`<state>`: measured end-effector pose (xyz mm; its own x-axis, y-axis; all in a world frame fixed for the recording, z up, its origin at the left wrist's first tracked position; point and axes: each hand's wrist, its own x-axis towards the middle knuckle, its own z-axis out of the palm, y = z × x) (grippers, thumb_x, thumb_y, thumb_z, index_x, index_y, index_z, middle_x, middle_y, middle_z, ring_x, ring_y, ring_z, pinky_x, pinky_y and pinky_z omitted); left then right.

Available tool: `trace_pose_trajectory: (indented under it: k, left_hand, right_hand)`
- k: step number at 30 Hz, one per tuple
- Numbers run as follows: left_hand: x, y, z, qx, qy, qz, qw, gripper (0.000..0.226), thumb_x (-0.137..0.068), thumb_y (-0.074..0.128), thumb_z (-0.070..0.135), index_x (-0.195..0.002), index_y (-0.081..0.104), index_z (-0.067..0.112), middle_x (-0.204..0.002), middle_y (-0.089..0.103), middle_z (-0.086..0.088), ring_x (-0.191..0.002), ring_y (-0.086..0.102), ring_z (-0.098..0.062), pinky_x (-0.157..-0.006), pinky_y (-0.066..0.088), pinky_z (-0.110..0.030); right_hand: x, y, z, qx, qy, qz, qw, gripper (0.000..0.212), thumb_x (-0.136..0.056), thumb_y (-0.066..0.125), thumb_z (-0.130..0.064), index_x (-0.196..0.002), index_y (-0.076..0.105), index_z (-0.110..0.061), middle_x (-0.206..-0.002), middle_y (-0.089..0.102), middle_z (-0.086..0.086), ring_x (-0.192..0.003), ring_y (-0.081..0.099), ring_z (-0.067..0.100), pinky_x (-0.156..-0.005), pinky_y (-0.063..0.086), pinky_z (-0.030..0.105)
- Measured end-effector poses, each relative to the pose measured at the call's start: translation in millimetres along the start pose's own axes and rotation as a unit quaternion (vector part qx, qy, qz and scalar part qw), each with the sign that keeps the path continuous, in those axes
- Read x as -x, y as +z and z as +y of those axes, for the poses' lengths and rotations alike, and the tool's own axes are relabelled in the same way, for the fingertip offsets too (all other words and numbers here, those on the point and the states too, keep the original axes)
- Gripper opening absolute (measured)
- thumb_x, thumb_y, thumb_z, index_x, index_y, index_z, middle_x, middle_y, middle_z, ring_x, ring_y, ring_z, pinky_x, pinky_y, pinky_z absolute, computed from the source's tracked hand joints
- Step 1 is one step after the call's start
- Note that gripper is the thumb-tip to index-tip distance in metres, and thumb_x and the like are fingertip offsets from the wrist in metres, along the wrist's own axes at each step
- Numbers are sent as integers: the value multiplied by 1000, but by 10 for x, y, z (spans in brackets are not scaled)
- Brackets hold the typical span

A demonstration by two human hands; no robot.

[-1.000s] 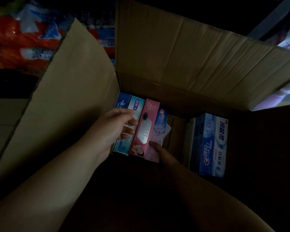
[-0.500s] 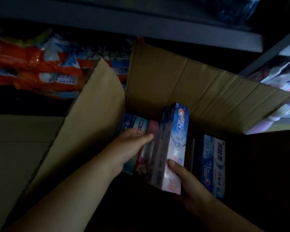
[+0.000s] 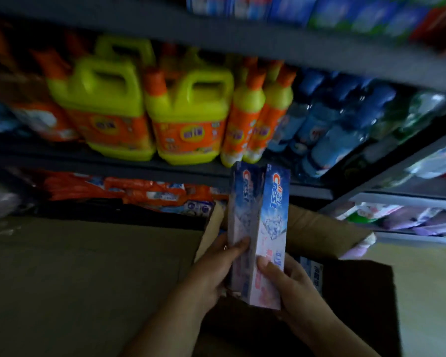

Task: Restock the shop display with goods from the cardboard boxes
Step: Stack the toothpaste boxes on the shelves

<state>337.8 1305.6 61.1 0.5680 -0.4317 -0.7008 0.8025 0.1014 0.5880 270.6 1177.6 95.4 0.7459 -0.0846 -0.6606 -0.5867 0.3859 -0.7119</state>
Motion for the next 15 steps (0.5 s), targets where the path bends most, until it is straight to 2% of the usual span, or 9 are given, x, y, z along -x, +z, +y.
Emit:
trace_pose_trajectory:
  k: [4, 7, 11, 13, 15]
  left_hand:
    - [808, 118, 481, 20, -27, 15, 999, 47, -71, 75, 36, -115, 65, 23, -106, 73, -9, -101, 68, -30, -91, 51, -55]
    - [1417, 275, 818, 40, -36, 19, 998, 58, -67, 79, 34, -121, 62, 18, -110, 71, -14, -103, 67, -34, -92, 49, -57]
    - [2199, 541, 1255, 44, 0, 34, 998, 52, -70, 69, 29, -119, 62, 11, -103, 72, -16, -92, 71, -31, -74, 57, -43]
    - [2502, 655, 1448, 39, 31, 41, 998, 50, -76, 66, 28, -123, 60, 14, -106, 72, -15, -95, 70, -31, -73, 56, -42]
    - [2767, 730, 1602, 33, 61, 49, 996, 43, -83, 63, 23, -125, 59, 18, -110, 71, -13, -98, 69, -31, -77, 56, -44]
  right_hand:
    - [665, 374, -558, 49, -17, -5, 999, 74, -58, 87, -42, -122, 58, -18, -107, 72, 11, -97, 70, 30, -78, 57, 42]
    - [1168, 584, -959, 66, -6, -30, 997, 60, -71, 81, -36, -123, 59, -16, -107, 72, 11, -98, 70, 30, -83, 56, 45]
    - [1771, 892, -1436, 98, -17, -25, 995, 56, -70, 69, -46, -120, 63, -21, -111, 71, 8, -99, 70, 24, -89, 55, 45]
    - [2044, 1082, -1660, 116, -37, -24, 992, 53, -73, 65, -50, -120, 62, -27, -111, 71, 3, -99, 70, 19, -89, 56, 41]
    - [2263, 1252, -1841, 132, -66, -11, 989, 47, -77, 63, -46, -122, 57, -30, -109, 72, -3, -98, 70, 14, -86, 57, 36]
